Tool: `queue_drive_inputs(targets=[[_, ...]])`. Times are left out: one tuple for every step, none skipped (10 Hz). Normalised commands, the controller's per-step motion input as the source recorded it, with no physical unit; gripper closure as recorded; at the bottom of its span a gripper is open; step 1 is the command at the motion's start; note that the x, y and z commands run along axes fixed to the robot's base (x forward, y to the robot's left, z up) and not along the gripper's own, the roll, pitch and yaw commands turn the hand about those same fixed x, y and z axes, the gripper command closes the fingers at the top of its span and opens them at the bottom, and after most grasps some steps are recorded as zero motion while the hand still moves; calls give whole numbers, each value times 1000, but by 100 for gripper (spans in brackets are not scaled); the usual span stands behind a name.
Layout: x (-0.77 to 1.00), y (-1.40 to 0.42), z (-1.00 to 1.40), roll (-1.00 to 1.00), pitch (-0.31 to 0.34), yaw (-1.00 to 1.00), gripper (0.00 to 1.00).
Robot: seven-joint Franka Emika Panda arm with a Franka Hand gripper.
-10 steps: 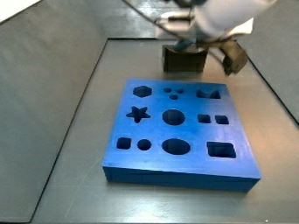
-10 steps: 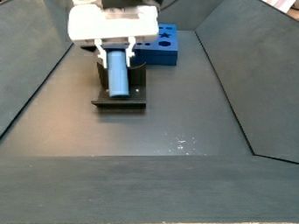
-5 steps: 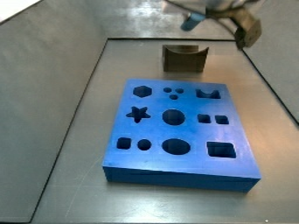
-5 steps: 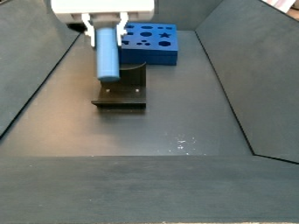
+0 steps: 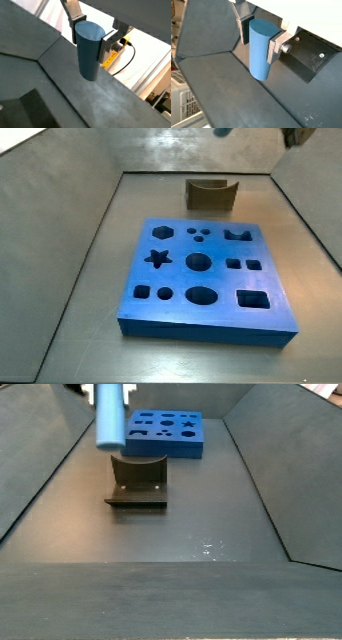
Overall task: Pick up the oval object. Move up. Place the oval object on the fixture. Regrasp the oval object. Move to above the board. Insert the oval object.
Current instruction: Move to above the board.
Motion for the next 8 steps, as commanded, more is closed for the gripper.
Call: queue_drive_inputs(targets=[[67, 82, 1000, -37, 115, 32, 100], [64, 68, 1000, -32, 131, 49, 100], [65, 60, 1000, -35, 143, 61, 100], [70, 49, 1000, -42, 147, 80, 100], [63, 35, 959, -39, 141, 92, 100], [44, 11, 729, -40, 128, 108, 100], [37, 3, 616, -40, 119, 111, 100], [29, -10, 392, -40, 107, 119, 100]])
